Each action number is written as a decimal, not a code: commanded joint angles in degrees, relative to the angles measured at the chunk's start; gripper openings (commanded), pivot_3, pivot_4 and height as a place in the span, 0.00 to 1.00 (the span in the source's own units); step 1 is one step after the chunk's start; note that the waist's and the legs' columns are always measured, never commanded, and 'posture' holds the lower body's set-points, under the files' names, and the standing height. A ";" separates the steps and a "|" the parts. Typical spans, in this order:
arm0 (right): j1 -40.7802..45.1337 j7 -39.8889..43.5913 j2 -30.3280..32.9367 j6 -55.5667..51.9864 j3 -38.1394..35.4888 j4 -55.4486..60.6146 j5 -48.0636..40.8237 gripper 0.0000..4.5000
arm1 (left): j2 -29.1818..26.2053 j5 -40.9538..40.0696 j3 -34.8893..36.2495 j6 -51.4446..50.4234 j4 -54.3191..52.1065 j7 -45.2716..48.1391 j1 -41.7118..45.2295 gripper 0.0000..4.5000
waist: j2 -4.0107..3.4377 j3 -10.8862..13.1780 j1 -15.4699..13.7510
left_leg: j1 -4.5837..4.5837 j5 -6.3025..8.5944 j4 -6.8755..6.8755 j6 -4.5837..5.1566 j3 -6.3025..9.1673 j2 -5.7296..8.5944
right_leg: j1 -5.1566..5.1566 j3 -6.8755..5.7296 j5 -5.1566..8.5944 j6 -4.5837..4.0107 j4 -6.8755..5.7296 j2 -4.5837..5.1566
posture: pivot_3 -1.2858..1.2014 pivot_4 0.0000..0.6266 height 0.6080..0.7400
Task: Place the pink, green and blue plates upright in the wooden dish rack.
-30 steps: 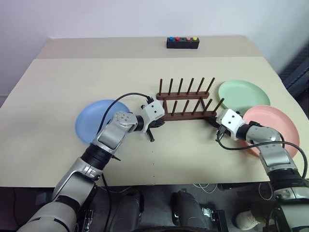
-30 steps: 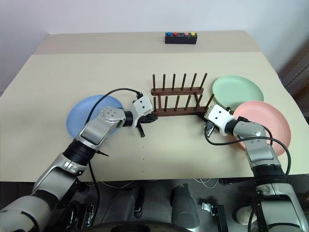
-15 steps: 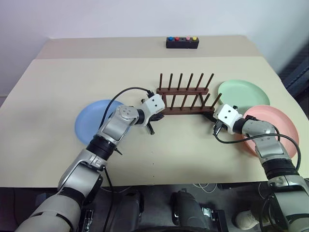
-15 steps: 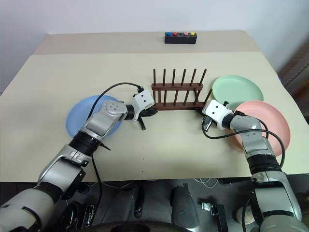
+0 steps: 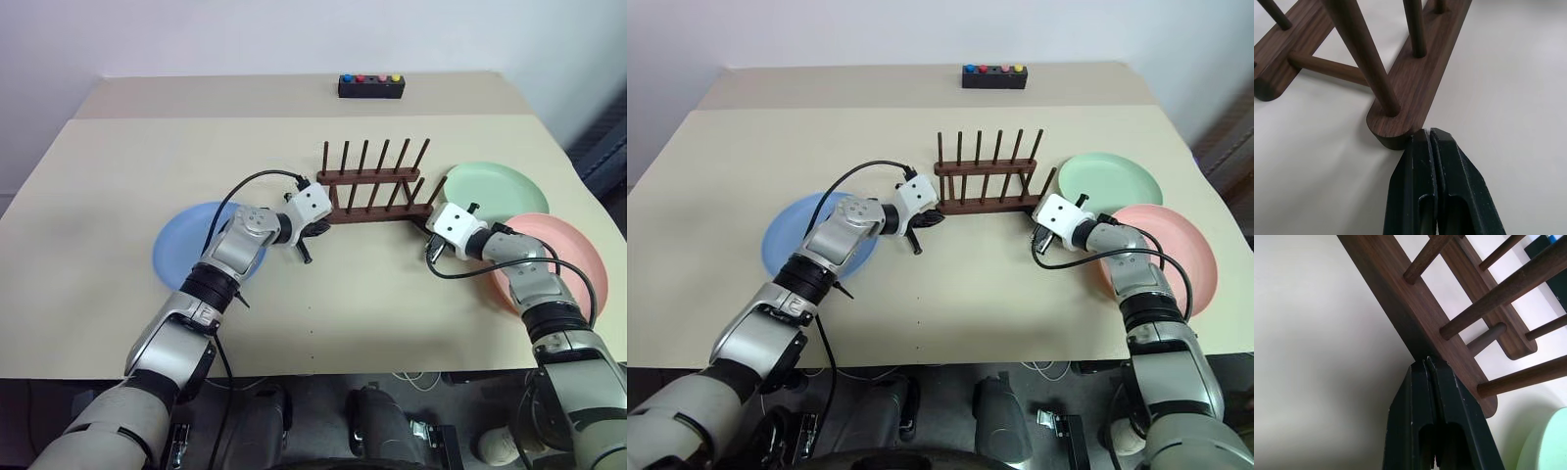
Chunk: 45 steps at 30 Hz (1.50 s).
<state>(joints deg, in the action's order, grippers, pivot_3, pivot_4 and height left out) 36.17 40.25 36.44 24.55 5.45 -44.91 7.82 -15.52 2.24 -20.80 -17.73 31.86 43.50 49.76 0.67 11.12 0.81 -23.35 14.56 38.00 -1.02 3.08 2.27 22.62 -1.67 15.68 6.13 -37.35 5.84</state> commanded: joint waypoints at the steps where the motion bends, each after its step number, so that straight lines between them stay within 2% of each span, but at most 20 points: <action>1: 1.53 -0.49 -0.12 1.57 -0.09 -0.02 0.05 0.00 | -0.84 0.92 1.56 2.19 1.82 0.49 1.64 0.01 | 0.00 0.00 0.09 | 0.00 0.00 0.00 0.00 0.00 0.00 | 0.00 0.00 0.00 0.00 0.00 0.00 | 0.52 0.24 1.00; 19: 3.27 -4.44 -1.44 2.98 -0.21 -3.00 1.83 0.00 | 0.17 2.57 2.75 4.40 4.81 -0.30 2.49 0.01 | 0.00 0.00 0.19 | 0.00 0.00 0.00 -0.01 0.00 0.00 | 0.02 0.00 0.00 0.00 -0.02 -0.01 | 0.52 0.24 1.00; 29: 1.60 -1.55 -1.16 2.87 -1.05 -0.41 -0.38 0.00 | 0.86 -0.49 5.00 0.91 1.44 2.12 1.49 0.01 | 0.00 0.00 0.18 | 0.00 -0.01 0.00 -0.01 -0.01 0.00 | 0.03 0.00 0.00 0.00 -0.03 -0.01 | 0.52 0.24 1.00; 34: -2.06 5.29 -0.37 -1.96 -3.94 9.05 -8.46 0.00 | -1.08 -6.17 8.11 -7.49 -7.33 8.04 -0.36 0.01 | 0.00 0.00 0.18 | -0.05 -0.01 -0.01 -0.02 0.00 -0.03 | 0.06 0.01 0.00 0.01 -0.01 -0.01 | 0.52 0.24 1.00; 37: -5.24 10.27 0.23 -8.96 -6.16 18.20 -15.42 0.00 | -3.26 -10.19 10.01 -12.68 -13.73 11.64 -1.30 0.01 | 0.00 0.00 0.25 | -0.05 -0.01 0.00 -0.02 0.01 -0.08 | 0.07 0.00 0.00 0.01 -0.03 -0.01 | 0.52 0.24 1.00; 41: -10.07 13.74 2.68 -20.86 -10.63 34.23 -25.85 0.00 | -9.07 -18.28 13.69 -22.54 -24.54 17.84 -3.83 0.01 | -0.01 0.01 0.10 | -0.05 -0.01 -0.01 -0.02 0.03 -0.11 | 0.06 0.01 0.00 0.01 -0.02 -0.01 | 0.52 0.24 1.00; 44: -13.96 16.13 5.87 -30.05 -13.69 42.23 -32.00 0.00 | -14.85 -23.55 16.41 -28.24 -27.81 22.38 -4.97 0.01 | -0.01 0.01 -0.01 | -0.04 0.12 -0.01 0.21 0.04 -0.12 | 0.06 0.01 0.00 0.00 -0.03 -0.01 | 0.52 0.24 1.00; 45: -14.72 16.55 6.82 -34.17 -15.10 43.83 -34.99 0.11 | -16.05 -25.11 18.14 -28.71 -27.70 22.93 -4.98 0.12 | -0.01 0.01 -0.05 | -0.04 0.13 -0.01 0.22 0.06 -0.13 | 0.06 0.00 0.00 0.00 -0.03 -0.01 | 0.52 0.24 1.00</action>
<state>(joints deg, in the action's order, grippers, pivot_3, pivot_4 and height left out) 21.85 55.82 42.11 -4.61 -6.47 -4.74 -22.42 -30.29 -19.61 -6.44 -44.81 6.43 64.72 44.34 0.66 11.13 0.75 -23.39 14.69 37.99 -0.80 3.15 2.15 22.68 -1.67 15.68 6.13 -37.37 5.83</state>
